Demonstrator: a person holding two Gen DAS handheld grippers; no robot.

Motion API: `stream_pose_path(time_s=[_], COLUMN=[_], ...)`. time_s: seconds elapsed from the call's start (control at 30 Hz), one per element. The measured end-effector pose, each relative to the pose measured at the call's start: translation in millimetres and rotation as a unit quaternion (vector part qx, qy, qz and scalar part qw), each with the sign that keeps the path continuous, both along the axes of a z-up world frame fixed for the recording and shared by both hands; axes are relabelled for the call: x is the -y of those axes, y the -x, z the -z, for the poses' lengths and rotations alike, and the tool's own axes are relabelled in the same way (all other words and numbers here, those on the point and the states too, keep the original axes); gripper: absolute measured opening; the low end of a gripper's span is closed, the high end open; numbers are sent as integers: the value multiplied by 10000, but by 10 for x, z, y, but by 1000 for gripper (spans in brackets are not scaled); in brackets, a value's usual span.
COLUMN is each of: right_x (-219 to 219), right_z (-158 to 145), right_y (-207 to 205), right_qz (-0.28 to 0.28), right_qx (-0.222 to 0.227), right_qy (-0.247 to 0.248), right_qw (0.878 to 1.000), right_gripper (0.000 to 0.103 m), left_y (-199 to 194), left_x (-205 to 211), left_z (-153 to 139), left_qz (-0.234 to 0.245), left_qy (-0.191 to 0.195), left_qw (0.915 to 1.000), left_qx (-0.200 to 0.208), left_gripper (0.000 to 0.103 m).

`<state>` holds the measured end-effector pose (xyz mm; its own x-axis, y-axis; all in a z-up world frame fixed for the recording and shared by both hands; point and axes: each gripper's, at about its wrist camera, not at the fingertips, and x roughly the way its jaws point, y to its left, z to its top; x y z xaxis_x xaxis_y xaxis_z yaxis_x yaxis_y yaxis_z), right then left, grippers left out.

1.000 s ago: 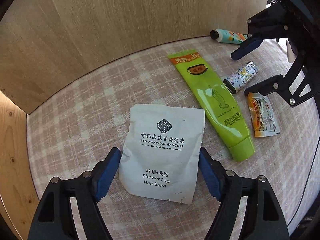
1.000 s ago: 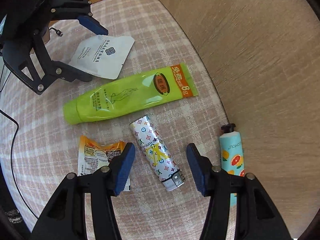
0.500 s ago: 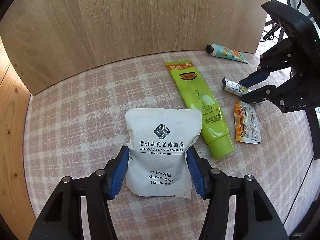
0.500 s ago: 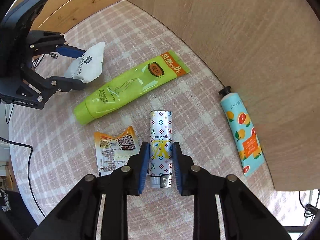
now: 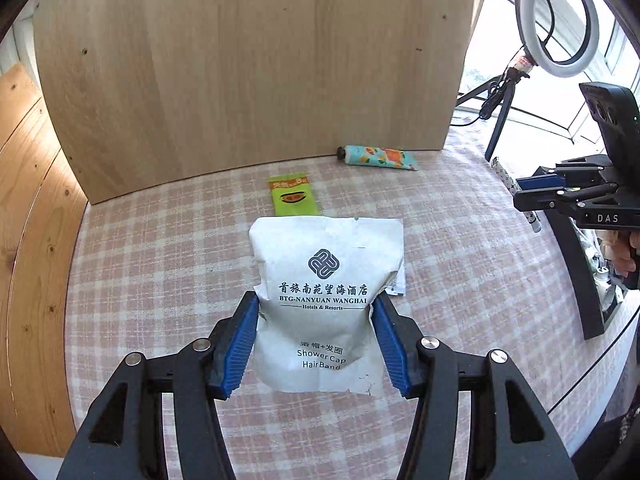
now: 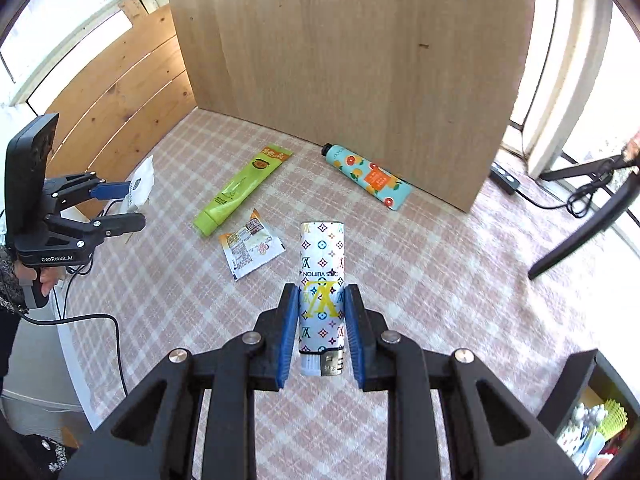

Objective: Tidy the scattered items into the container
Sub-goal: 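Carry lighter in right gripper while left carries sachet, open both over tray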

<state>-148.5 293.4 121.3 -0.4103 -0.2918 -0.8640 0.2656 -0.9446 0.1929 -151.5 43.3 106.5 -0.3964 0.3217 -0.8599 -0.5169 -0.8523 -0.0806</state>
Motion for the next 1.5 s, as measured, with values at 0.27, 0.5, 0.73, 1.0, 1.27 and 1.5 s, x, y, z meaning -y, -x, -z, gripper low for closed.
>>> stream_pose_path(time_s=[0.27, 0.5, 0.73, 1.0, 1.27, 1.5], right_x=[-1419, -2963, -3855, -4151, -4248, -4234], right_z=[-314, -474, -237, -116, -194, -310], right_y=[-1055, -1785, -2065, -2091, -2036, -2052], right_qz=[1351, 2626, 3284, 3425, 3631, 3701], right_qx=[-272, -30, 414, 458, 312, 141], right_qy=[-305, -980, -1182, -1016, -1050, -847], right_qw=[9900, 9599, 9362, 9329, 9253, 9250], right_gripper=[23, 23, 23, 23, 45, 45], left_y=[-477, -1117, -1773, -2259, -2082, -2024], left_x=[-1676, -3115, -4040, -4809, -5006, -4937], left_z=[-384, -562, -626, -522, -359, -369], left_qz=[1461, 2611, 3611, 4191, 3763, 3786], left_qy=[-490, -1005, -1028, -897, -722, -705], left_qw=[9880, 9601, 9267, 9032, 9227, 9211], left_qx=[-76, 31, 153, 223, 422, 570], left_gripper=[54, 54, 54, 60, 63, 67])
